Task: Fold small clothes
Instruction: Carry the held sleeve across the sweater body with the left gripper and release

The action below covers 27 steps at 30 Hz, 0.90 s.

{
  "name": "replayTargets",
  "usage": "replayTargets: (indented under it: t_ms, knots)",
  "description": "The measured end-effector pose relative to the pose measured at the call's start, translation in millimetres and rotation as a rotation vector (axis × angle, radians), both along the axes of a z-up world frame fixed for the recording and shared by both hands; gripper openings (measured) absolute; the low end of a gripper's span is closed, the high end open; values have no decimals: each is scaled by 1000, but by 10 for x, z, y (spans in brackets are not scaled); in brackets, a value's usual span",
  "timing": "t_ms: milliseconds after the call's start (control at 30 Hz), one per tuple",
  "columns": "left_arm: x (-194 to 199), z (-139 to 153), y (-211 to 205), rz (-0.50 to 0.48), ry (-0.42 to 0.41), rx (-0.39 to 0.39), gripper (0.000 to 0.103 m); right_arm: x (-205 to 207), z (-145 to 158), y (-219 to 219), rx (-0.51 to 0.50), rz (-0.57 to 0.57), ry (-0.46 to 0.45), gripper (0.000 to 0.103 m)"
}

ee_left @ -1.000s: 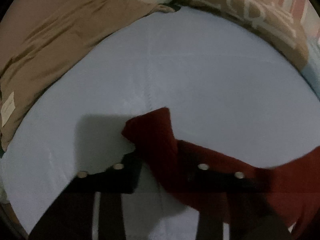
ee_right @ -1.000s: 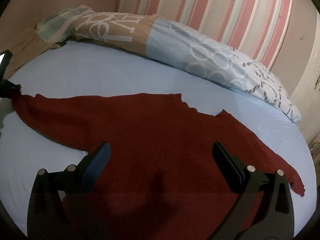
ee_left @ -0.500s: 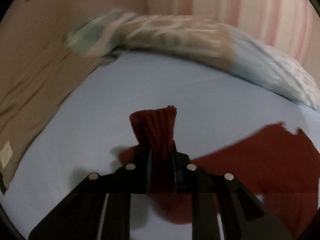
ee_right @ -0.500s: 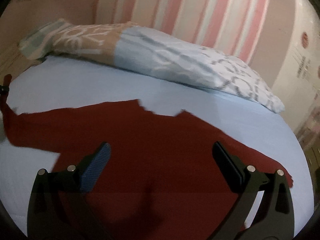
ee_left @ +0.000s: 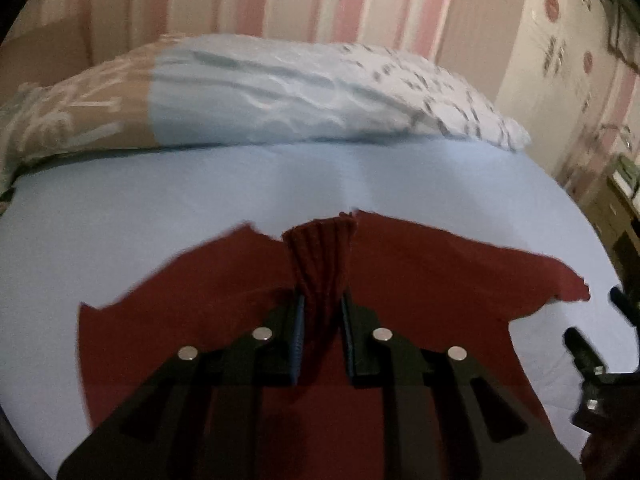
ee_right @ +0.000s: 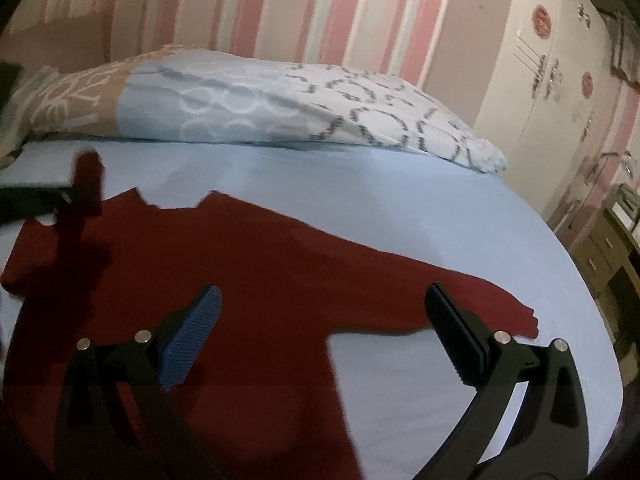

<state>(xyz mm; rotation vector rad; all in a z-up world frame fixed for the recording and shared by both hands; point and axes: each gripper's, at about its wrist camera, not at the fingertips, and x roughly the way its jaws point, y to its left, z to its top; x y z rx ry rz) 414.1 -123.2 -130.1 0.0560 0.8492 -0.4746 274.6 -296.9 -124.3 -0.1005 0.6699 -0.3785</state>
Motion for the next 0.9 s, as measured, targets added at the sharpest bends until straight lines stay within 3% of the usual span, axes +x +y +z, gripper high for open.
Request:
replayTargets:
  t_ms: [167,333,367,400,500,733,900]
  knots:
    - [156,-428,-380,0,63,18,16,20,-58,-208,-8,5,10,100]
    - [157,-617,-601,15,68,66,20,64,-133,-332,-8,16,21,100]
    - [151,-658,-590,18,77,76,29,76,-155,-357,-2,15,23,100]
    - [152,-675,-589,18,80,77,47,87,-171,-369,1,16,24,100]
    - [48,-635,-515,18,56,108,78,137,-224,-377,35,26,32,100]
    - [-308,-453,159,100,-18,130,81,342,-229,-113,67,102,37,100]
    - [-324,-445,659,195,-9,136,81,586,-302,188,122,182,51,100]
